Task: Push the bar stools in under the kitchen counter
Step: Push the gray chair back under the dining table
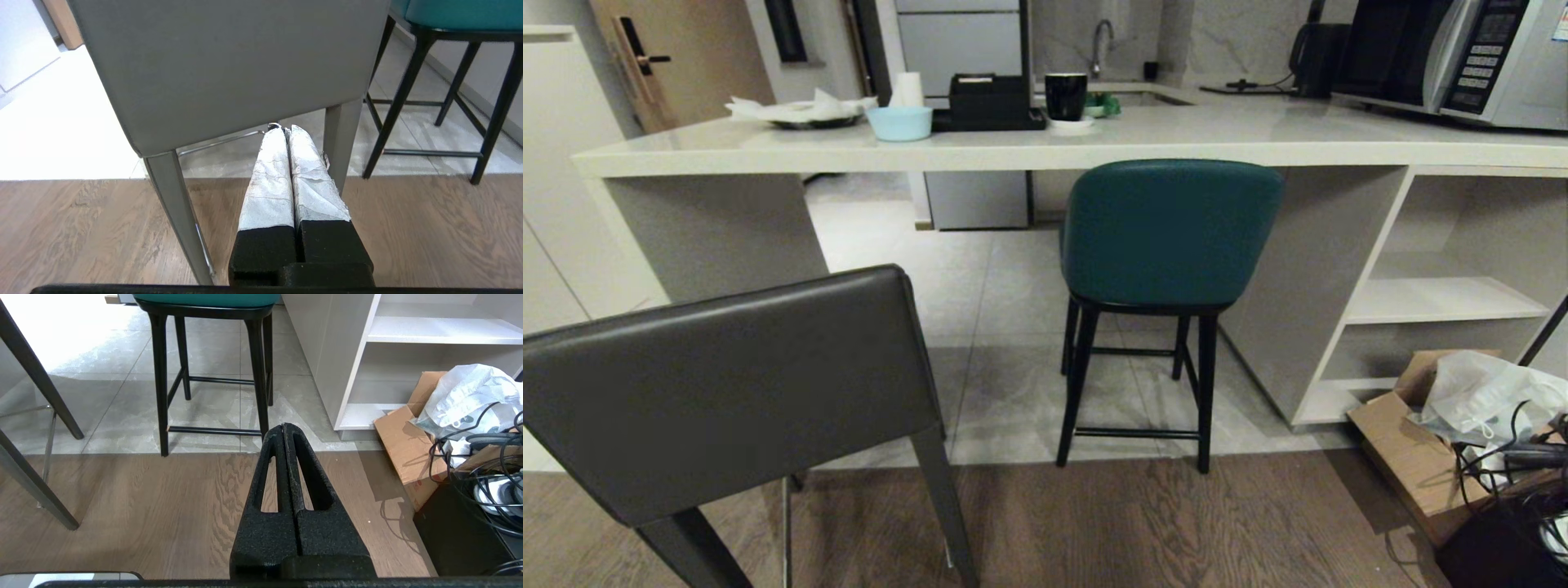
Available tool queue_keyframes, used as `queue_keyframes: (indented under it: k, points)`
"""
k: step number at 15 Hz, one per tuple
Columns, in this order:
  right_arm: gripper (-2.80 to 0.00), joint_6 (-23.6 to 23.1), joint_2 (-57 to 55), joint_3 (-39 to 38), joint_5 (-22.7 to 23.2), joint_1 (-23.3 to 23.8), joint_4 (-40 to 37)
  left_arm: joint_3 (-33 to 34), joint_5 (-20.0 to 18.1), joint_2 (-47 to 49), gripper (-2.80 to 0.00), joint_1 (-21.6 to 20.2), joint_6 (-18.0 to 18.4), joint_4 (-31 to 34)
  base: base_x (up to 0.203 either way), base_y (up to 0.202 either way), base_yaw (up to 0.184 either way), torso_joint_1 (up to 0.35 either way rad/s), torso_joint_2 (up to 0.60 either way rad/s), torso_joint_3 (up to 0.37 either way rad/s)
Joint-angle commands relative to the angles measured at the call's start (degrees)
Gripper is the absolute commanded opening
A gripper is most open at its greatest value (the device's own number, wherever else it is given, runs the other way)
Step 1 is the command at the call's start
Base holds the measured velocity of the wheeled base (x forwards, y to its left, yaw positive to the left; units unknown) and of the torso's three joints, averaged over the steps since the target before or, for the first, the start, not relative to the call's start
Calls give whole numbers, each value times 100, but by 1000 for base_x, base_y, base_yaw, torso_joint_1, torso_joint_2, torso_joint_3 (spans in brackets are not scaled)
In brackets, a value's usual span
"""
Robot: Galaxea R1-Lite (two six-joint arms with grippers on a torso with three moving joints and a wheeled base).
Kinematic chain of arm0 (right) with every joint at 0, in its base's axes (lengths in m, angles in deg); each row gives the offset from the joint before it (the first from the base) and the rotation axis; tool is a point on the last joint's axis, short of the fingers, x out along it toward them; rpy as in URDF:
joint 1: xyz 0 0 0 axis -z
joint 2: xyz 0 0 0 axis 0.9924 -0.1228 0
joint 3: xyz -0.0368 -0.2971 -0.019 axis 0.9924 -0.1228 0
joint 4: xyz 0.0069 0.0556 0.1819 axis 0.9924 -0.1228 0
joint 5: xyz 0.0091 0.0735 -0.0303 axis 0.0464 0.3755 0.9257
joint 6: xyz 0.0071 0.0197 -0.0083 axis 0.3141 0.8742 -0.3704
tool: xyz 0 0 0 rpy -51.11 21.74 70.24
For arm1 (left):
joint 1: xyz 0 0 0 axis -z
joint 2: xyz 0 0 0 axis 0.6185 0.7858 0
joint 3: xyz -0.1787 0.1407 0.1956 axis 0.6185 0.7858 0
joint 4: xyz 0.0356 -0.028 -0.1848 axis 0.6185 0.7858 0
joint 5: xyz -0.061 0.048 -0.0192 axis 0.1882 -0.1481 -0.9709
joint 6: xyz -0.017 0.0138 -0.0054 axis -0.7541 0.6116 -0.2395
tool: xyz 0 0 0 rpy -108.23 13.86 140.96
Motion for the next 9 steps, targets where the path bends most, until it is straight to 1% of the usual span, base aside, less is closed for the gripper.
queue_keyframes:
  k: [1, 2, 4, 5, 9]
  points:
    - [-280, 2, 4, -2, 2, 2, -6, 105, 0, -1, -280, 10, 4, -5, 0, 0, 0, 0, 0, 0]
    - [-280, 2, 4, -2, 2, 2, -5, 105, -9, -1, -280, 10, 4, -14, 0, 0, 0, 0, 0, 0]
    - [-280, 2, 4, -2, 2, 2, 2, 105, -9, -1, -280, 1, 4, -14, 9, 74, -9, 1, 2, 3]
    - [-280, -6, 1, -2, 2, 2, 2, 105, -9, -1, -280, 10, 12, -14, 3, 150, 4, 11, -6, 2]
    - [-280, -6, -1, 0, 5, 2, 2, 105, -9, -1, -280, 4, 6, -14, 0, 197, -1, 2, 4, 2]
